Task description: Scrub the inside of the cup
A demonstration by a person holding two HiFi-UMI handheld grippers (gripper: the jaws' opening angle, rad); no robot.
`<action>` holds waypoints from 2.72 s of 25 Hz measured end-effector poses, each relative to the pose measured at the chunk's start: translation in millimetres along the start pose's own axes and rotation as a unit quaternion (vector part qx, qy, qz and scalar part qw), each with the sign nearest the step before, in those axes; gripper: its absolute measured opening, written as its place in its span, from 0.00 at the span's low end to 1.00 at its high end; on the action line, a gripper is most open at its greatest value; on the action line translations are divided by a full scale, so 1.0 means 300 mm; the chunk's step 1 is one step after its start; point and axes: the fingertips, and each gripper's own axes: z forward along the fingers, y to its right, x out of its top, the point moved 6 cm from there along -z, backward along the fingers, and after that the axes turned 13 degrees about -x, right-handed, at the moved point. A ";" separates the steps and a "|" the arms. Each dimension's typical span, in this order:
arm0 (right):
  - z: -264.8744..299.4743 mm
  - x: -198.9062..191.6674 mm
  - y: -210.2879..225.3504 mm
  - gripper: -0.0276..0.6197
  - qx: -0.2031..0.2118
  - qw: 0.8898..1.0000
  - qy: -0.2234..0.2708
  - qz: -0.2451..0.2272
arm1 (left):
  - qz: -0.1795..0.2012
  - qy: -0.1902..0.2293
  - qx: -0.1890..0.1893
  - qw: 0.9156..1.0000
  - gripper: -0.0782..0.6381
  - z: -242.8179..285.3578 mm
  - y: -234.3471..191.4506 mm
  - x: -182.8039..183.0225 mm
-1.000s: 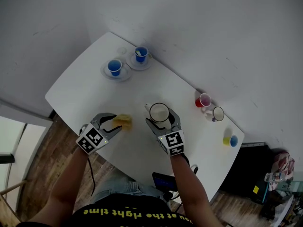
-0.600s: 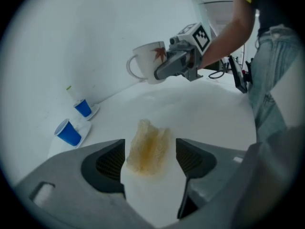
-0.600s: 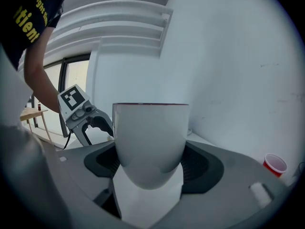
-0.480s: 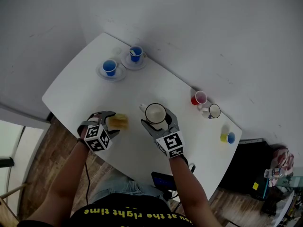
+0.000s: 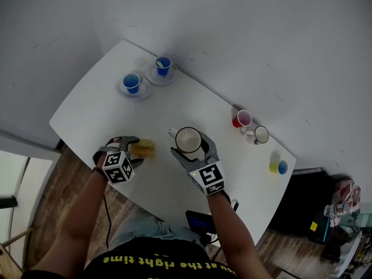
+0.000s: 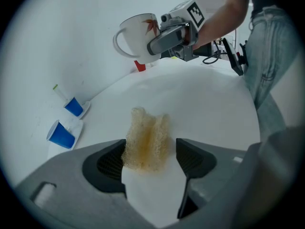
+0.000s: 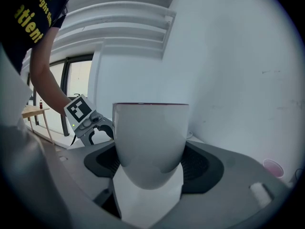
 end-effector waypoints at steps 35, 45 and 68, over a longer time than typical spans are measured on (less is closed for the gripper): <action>-0.075 0.010 -0.031 0.64 -0.036 0.993 -0.027 -0.106 | -0.040 0.108 0.044 0.992 0.25 -0.303 0.083 0.207; -0.094 0.014 -0.100 0.64 -0.030 0.986 -0.043 -0.160 | -0.014 0.103 0.046 0.993 0.25 -0.394 0.151 0.289; -0.136 0.037 -0.177 0.64 -0.033 0.957 -0.077 -0.278 | 0.037 0.041 0.018 0.998 0.25 -0.469 0.179 0.476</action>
